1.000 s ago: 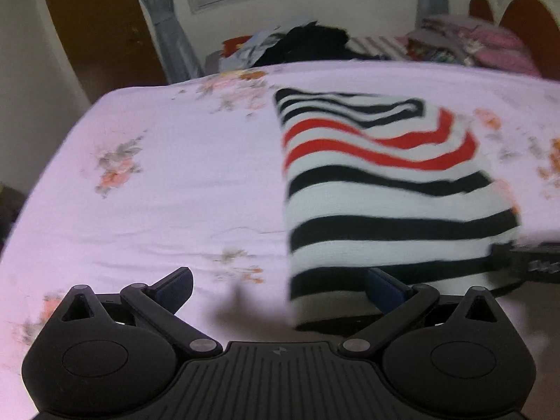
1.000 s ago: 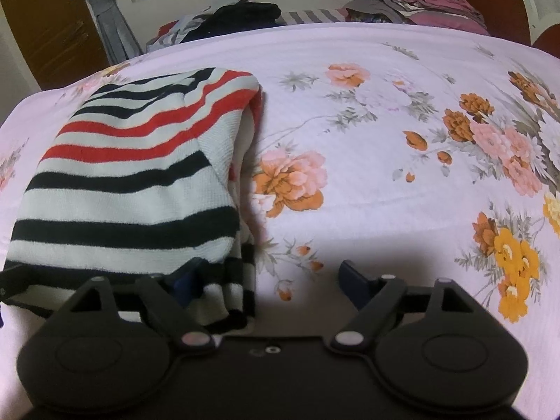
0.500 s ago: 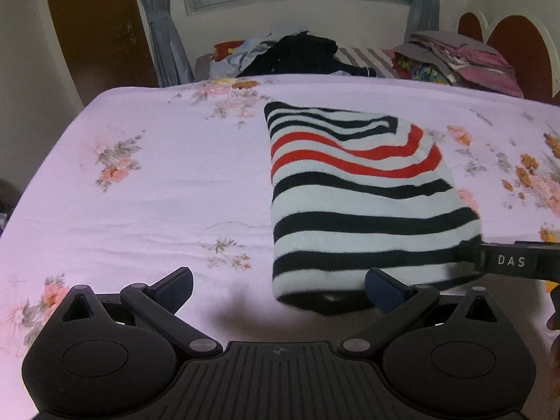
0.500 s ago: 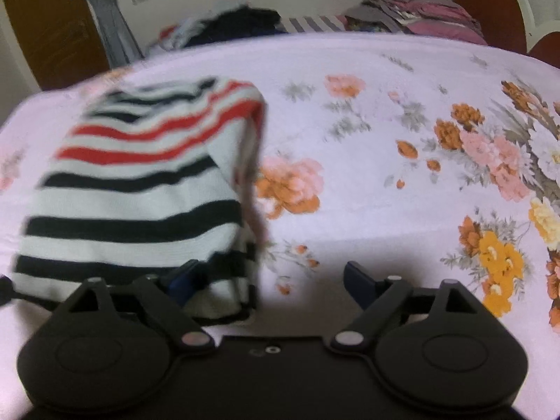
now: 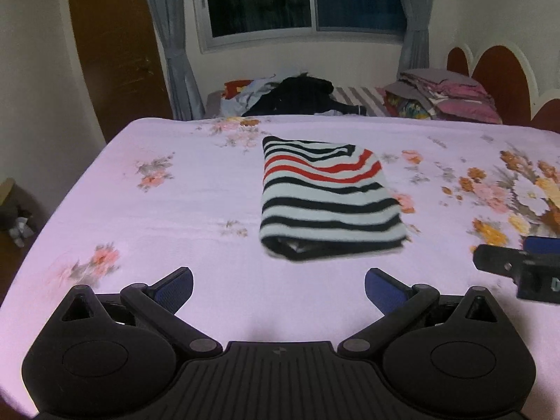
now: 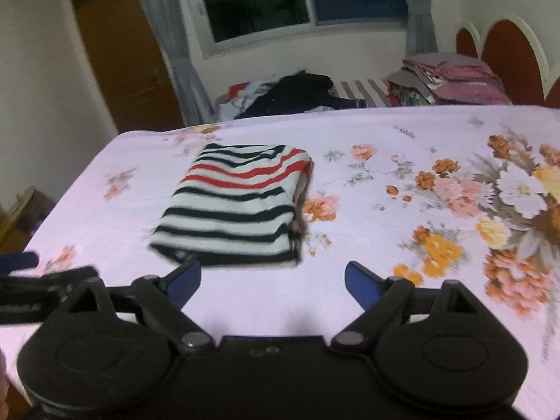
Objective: Fold small clothes
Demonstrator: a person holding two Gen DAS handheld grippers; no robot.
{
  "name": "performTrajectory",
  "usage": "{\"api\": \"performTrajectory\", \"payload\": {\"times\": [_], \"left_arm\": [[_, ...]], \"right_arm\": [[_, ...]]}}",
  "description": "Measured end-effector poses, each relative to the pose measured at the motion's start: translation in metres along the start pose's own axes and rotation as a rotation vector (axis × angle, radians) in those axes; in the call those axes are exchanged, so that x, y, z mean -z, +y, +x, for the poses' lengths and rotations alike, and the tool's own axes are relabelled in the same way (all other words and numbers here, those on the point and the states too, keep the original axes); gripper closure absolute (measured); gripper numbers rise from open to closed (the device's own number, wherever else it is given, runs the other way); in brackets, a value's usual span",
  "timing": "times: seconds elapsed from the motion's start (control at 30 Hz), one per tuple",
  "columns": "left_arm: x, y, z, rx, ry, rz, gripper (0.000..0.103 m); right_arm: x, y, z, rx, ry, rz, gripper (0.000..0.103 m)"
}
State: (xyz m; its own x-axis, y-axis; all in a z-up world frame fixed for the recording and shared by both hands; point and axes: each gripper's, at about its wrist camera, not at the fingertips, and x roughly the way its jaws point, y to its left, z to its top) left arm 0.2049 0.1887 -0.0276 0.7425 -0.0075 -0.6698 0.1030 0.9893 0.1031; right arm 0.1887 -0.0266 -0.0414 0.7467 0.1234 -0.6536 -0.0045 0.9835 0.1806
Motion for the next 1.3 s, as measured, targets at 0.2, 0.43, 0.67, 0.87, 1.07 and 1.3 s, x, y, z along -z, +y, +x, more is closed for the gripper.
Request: {"api": "performTrajectory", "payload": {"times": [0.2, 0.43, 0.67, 0.87, 1.07, 1.3], "left_arm": [[0.031, -0.001, -0.069, 0.011, -0.027, -0.024, 0.0], [0.056, 0.008, -0.136, 0.005, -0.083, -0.066, 0.0], [0.074, 0.014, -0.169, -0.019, -0.114, -0.089, 0.0], [0.079, 0.016, -0.178, -0.012, -0.112, -0.108, 0.0], [0.08, 0.015, -0.177, -0.01, -0.105, -0.105, 0.0], [0.078, 0.018, -0.17, 0.0, -0.085, -0.101, 0.0]], "right_arm": [[0.027, 0.007, -0.077, 0.018, -0.044, -0.065, 0.011], [0.045, 0.02, -0.152, 0.103, -0.194, -0.097, 0.008], [0.056, 0.028, -0.189, 0.111, -0.262, -0.123, 0.006], [0.061, 0.031, -0.196, 0.101, -0.275, -0.114, 0.006], [0.064, 0.033, -0.196, 0.099, -0.269, -0.104, 0.006], [0.068, 0.034, -0.193, 0.118, -0.269, -0.086, 0.005]]}}
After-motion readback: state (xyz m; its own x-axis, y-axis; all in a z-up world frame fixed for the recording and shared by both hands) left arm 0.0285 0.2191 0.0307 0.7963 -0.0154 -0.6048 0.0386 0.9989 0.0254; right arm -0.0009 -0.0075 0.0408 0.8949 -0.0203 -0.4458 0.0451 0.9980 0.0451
